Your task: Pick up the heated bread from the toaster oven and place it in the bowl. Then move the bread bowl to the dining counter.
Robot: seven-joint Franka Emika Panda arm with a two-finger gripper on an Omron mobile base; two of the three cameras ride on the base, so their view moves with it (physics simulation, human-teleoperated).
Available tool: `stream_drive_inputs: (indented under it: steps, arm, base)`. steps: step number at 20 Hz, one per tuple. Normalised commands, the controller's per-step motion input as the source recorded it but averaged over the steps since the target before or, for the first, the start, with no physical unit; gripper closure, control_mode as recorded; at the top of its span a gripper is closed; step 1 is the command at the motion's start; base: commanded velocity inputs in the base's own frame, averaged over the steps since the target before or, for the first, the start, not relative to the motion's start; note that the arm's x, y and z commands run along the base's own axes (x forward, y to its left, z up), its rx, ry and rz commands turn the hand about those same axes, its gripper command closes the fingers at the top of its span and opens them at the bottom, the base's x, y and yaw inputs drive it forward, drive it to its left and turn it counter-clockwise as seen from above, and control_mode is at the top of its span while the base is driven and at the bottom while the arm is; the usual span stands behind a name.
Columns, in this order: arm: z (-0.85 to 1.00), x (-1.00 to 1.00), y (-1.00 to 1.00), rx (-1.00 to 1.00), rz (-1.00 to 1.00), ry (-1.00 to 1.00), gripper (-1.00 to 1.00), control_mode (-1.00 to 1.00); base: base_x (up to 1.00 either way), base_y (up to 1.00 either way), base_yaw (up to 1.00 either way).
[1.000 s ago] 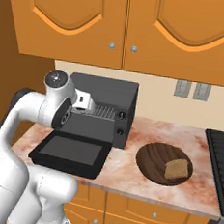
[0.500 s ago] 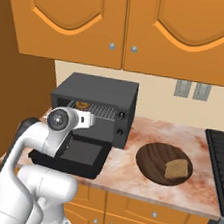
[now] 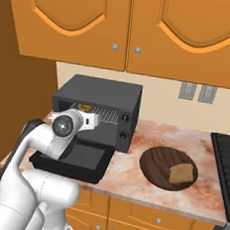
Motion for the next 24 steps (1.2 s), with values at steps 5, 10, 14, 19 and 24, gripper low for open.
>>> stream_drive_inputs:
  steps: [5, 10, 14, 19, 24]
  arm:
    - [-0.01, 0.28, 0.0, 0.0, 0.0, 0.0, -1.0, -1.0]
    - [-0.32, 0.28, 0.0, 0.0, 0.0, 0.0, -1.0, -1.0]
    - [-0.54, 0.23, 0.0, 0.0, 0.0, 0.0, -1.0, -1.0]
    - [-0.29, 0.24, 0.0, 0.0, 0.0, 0.0, -1.0, -1.0]
    - [-0.33, 0.22, 0.0, 0.03, 0.0, -0.03, -1.0, -1.0]
  base:
    - [0.0, 0.0, 0.0]
    - [0.0, 0.0, 0.0]
    - [0.0, 0.0, 0.0]
    - [0.0, 0.0, 0.0]
    - [0.0, 0.0, 0.0]
